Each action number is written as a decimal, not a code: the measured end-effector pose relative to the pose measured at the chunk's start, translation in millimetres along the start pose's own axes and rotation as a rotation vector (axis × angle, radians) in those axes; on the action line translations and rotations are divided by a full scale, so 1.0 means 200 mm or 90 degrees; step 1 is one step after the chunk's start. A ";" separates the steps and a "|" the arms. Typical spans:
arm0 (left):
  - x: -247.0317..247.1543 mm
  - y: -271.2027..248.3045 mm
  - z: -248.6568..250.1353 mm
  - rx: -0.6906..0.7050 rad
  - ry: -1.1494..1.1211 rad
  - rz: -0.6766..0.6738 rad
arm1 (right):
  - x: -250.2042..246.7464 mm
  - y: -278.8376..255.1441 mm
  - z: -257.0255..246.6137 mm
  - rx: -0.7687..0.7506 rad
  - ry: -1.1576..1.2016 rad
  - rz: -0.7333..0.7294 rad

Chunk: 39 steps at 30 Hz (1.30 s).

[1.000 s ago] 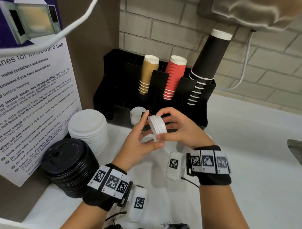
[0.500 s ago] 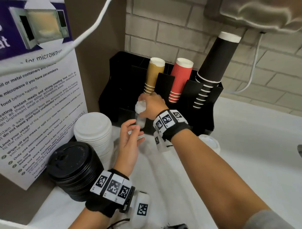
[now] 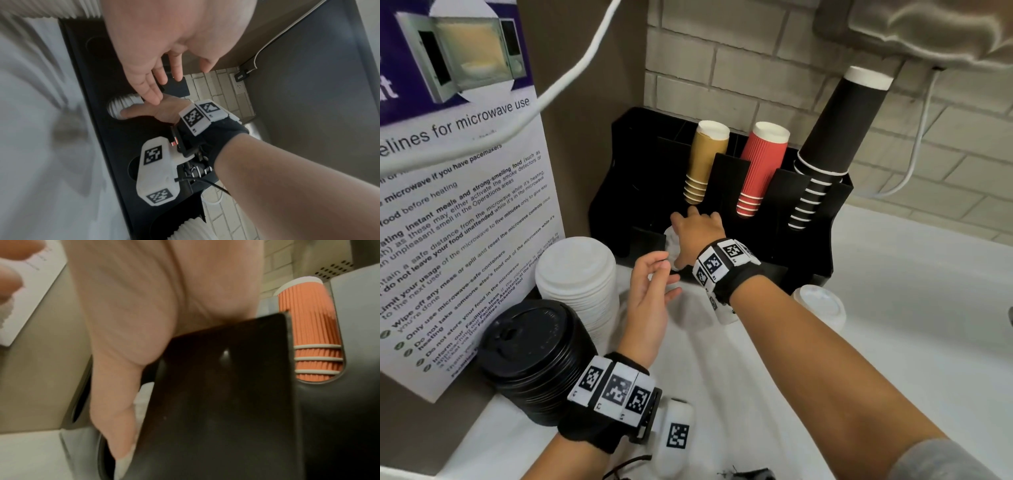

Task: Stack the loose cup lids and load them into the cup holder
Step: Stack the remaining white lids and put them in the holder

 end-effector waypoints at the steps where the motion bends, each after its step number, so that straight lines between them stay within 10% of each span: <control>1: 0.00 0.00 0.00 0.000 -0.001 0.001 | 0.00 0.00 0.00 0.002 -0.027 0.009; 8: 0.00 -0.01 0.00 -0.001 0.003 -0.004 | -0.03 -0.04 -0.02 0.002 -0.031 0.059; 17: 0.00 -0.03 -0.01 -0.006 0.019 -0.008 | -0.19 -0.61 0.56 0.254 0.500 0.312; 24: 0.07 -0.05 -0.06 -0.034 0.040 -0.047 | 0.30 -1.08 0.89 0.486 0.520 0.010; 39: 0.14 -0.12 -0.08 -0.054 0.069 -0.081 | 0.33 -1.12 0.87 0.499 0.527 0.100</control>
Point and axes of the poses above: each hand's wrist, its own y-axis towards the middle knuckle, its own x-axis out of the palm, z = x × y, the point moved 10 cm from there along y, towards the middle knuckle, and after that the axes turned 13 degrees about -y, right-handed, at the moved point
